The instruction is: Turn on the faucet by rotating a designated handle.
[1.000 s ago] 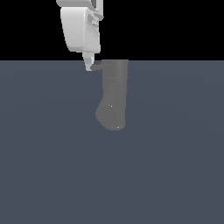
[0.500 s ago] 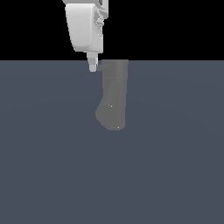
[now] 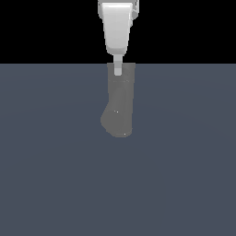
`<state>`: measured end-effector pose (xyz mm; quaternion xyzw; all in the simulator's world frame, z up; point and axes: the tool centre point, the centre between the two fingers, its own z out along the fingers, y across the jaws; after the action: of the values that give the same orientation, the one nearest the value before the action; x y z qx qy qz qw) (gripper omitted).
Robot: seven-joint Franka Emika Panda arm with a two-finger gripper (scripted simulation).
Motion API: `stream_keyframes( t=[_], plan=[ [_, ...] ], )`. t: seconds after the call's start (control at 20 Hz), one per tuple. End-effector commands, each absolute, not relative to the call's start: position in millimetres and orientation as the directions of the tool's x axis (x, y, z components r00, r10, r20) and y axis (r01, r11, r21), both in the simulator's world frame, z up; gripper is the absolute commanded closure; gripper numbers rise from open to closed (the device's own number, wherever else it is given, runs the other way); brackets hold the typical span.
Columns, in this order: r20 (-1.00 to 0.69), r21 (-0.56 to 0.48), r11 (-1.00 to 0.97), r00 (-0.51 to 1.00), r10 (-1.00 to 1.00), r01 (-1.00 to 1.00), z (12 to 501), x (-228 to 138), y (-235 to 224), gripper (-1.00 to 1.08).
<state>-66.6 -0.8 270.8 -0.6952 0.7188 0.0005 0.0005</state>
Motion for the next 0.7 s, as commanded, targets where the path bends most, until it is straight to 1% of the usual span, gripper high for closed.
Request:
stream_keyframes(
  t=[0.0, 0.15, 0.2, 0.25, 0.65],
  plan=[
    [0.000, -0.001, 0.081, -0.081, -0.997, -0.997, 271.2, -67.7, -42.1, 1.08],
    [0.000, 0.000, 0.084, -0.084, -0.996, -0.996, 271.2, -68.6, -61.1, 1.08],
    [0.000, 0.000, 0.084, -0.084, -0.996, -0.996, 271.2, -68.6, -61.1, 1.08],
    [-0.002, 0.001, 0.031, -0.031, -1.000, -1.000, 270.8, -67.2, -27.5, 1.08],
    [-0.001, 0.000, 0.041, -0.041, -0.999, -0.999, 270.9, -53.2, -47.3, 1.08]
  ],
)
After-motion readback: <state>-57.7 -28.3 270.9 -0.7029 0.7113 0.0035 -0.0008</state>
